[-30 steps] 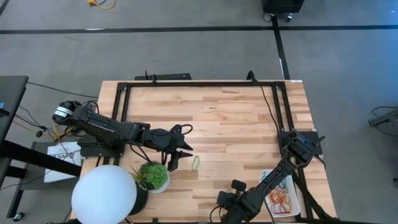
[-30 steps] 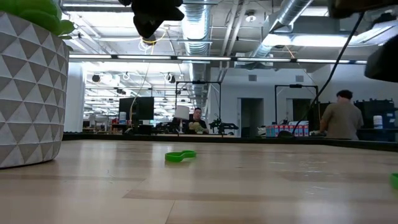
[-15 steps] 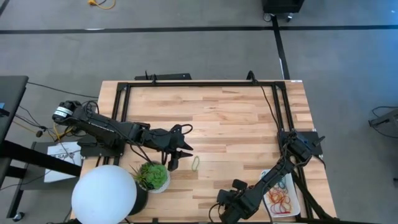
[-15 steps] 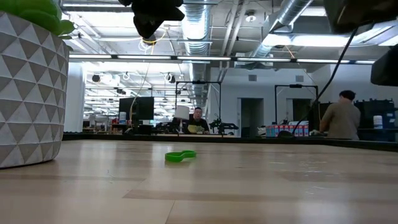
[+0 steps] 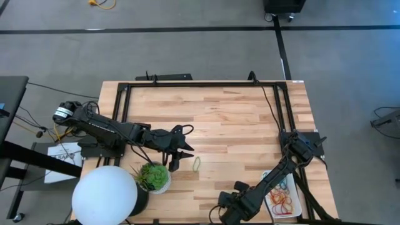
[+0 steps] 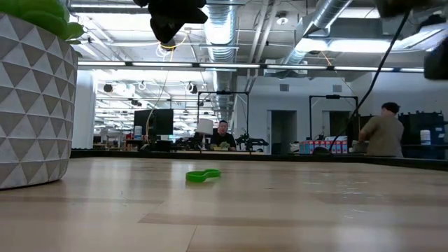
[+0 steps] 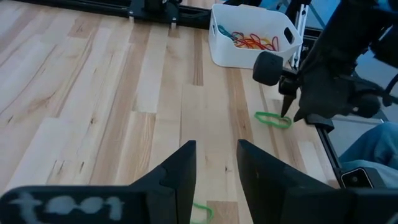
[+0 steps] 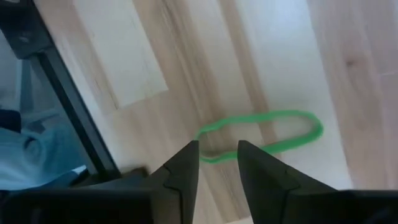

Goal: Pick and place items into bin
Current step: Put the green rubber band into the white bin

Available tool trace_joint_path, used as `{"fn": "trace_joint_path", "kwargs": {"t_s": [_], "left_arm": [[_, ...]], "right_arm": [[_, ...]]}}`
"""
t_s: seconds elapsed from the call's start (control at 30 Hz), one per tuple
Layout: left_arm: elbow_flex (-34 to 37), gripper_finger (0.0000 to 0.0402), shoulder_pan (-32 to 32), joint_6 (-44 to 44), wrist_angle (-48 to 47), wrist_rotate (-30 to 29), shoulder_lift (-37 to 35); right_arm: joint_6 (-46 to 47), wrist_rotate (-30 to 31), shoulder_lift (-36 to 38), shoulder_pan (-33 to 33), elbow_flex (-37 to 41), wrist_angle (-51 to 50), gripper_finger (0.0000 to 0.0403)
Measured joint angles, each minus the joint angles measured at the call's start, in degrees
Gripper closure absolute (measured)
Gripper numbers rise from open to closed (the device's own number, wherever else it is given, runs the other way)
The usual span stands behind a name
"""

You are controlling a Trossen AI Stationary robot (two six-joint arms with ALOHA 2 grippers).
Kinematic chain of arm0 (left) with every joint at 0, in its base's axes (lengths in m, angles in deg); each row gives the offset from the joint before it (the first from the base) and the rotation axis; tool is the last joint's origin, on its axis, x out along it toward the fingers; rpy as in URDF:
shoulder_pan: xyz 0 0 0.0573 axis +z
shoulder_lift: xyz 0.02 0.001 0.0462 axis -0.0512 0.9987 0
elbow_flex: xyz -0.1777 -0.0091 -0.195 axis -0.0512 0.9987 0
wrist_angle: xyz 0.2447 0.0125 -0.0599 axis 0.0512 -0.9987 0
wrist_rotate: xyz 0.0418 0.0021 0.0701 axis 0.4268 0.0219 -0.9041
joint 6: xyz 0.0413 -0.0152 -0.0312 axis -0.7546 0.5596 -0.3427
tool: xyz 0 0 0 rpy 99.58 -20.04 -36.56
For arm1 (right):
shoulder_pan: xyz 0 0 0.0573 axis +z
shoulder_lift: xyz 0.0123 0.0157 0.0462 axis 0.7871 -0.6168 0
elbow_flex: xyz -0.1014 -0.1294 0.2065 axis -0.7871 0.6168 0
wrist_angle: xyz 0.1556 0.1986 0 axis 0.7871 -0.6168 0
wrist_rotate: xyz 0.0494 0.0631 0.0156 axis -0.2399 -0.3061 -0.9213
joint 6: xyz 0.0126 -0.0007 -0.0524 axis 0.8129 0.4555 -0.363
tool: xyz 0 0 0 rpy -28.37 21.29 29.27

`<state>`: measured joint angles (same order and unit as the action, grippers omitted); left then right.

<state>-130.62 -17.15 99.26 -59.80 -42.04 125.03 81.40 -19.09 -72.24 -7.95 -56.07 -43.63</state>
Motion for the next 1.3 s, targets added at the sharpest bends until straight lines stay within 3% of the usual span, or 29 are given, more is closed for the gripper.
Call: {"fn": "trace_joint_path", "kwargs": {"t_s": [0.9, 1.13, 1.3], "left_arm": [[0.00, 0.0297, 0.02, 0.01, -0.11, 0.00, 0.00], [0.00, 0.0297, 0.02, 0.01, -0.11, 0.00, 0.00], [0.00, 0.0297, 0.02, 0.01, -0.15, 0.00, 0.00]], "right_arm": [[2.43, -1.63, -4.59, 0.26, -1.73, 1.77, 0.0303], [2.44, -1.64, -4.74, 0.24, -1.73, 1.08, 0.0351], [-0.75, -7.27, -4.85, -0.20, -3.03, -0.79, 0.0396]]}}
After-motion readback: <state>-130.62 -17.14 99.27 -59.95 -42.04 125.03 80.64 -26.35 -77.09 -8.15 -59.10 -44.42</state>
